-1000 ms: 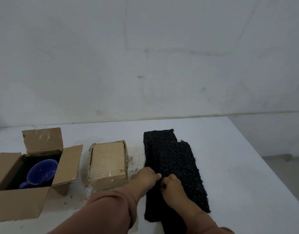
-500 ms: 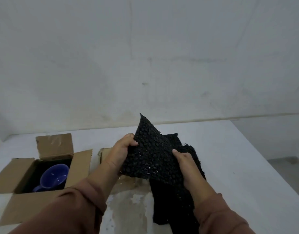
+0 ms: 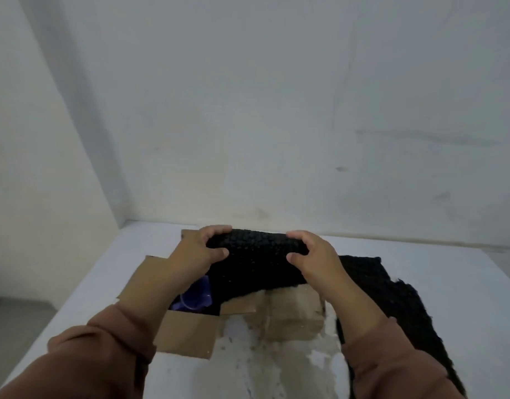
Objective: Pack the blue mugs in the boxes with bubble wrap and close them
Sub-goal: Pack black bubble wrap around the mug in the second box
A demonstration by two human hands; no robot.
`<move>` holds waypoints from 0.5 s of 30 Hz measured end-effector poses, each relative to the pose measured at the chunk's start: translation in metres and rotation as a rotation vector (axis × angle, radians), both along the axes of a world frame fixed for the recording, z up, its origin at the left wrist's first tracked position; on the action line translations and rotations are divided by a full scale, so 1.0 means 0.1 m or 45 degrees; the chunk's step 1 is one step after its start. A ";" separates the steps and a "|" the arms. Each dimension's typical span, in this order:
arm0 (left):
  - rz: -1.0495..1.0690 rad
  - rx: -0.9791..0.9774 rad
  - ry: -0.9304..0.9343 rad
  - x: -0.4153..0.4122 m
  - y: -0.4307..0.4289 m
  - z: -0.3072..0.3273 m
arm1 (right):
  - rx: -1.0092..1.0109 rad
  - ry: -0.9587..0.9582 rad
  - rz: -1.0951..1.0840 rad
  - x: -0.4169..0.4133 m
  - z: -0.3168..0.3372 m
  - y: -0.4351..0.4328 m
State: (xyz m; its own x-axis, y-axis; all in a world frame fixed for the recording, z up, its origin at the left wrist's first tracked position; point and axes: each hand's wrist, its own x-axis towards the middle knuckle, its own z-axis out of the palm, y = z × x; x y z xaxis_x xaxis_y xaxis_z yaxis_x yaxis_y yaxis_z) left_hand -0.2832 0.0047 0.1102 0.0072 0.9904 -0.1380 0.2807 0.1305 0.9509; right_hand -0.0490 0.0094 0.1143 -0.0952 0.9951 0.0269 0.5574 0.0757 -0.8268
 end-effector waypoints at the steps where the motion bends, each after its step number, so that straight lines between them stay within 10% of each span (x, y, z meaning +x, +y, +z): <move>1: 0.013 0.016 0.160 -0.10 -0.01 0.04 | 0.080 -0.109 -0.029 -0.14 0.01 0.03; 5: -0.104 0.074 0.744 -0.48 0.01 0.13 | 0.279 -0.168 -0.013 -0.65 0.11 0.12; 11: -0.155 0.170 0.952 -0.65 0.04 0.33 | 0.384 -0.158 0.181 -1.28 0.29 0.21; 15: -0.025 0.059 0.197 -0.91 0.09 0.24 | 0.146 0.242 -0.048 -1.40 0.18 0.26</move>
